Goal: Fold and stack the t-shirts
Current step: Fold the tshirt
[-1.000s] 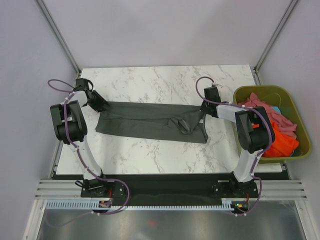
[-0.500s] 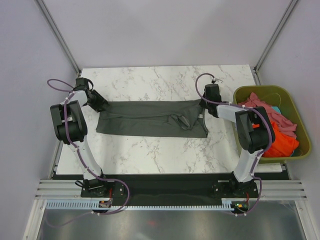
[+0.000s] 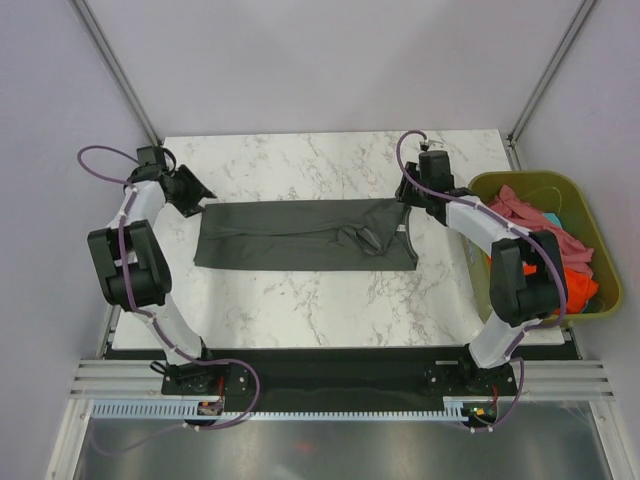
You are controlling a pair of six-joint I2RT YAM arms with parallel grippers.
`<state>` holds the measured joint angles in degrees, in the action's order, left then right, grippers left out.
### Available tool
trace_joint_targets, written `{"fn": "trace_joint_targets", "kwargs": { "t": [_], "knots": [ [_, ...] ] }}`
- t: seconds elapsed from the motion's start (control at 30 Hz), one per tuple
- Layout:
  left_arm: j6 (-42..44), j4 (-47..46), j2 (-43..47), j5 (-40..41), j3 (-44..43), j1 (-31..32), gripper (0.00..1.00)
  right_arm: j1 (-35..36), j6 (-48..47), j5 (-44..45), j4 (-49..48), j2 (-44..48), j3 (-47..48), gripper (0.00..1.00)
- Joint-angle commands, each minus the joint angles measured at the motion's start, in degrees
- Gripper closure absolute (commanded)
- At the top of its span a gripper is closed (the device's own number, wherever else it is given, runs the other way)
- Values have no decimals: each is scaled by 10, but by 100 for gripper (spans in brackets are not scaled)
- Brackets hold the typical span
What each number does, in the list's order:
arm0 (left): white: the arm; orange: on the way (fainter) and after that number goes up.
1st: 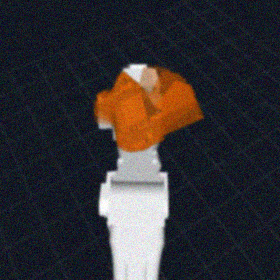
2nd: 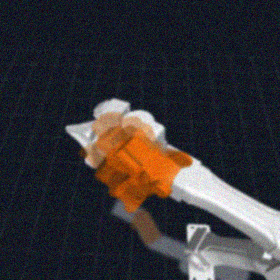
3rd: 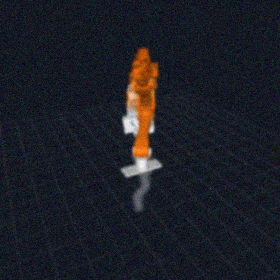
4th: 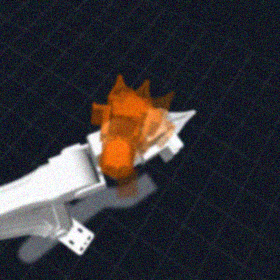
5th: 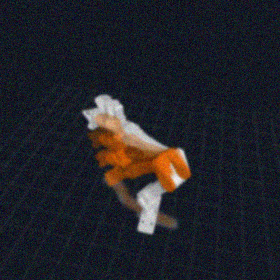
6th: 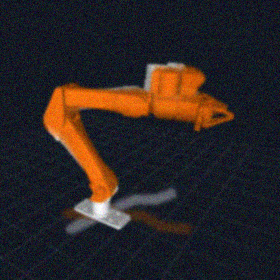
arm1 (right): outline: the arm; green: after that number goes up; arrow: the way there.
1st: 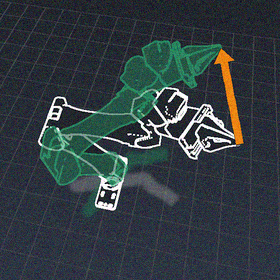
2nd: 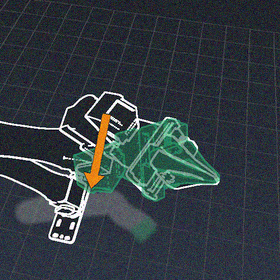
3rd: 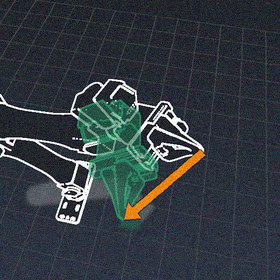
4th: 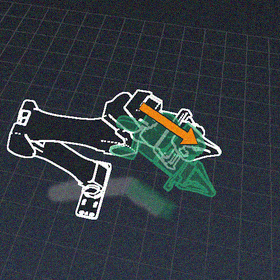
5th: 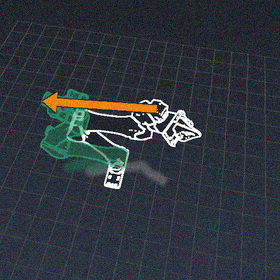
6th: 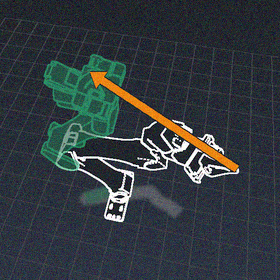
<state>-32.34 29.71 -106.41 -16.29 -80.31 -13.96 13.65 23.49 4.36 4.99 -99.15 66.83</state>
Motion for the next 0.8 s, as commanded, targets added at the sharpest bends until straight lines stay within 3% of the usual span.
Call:
{"fn": "trace_joint_targets", "kwargs": {
  "t": [0.0,0.13,0.4,0.77],
  "knots": [
    [33,3,51,-80,31,23,43,8,-40,-115,42,34,15,58],
    [44,3,81,-148,75,42,44,47,-56,-188,27,31,-2,65],
    [71,2,154,-134,144,65,43,127,52,-79,-27,13,-46,47],
    [68,-1,150,-138,141,75,44,164,116,13,-76,9,-86,41]
  ]
}}
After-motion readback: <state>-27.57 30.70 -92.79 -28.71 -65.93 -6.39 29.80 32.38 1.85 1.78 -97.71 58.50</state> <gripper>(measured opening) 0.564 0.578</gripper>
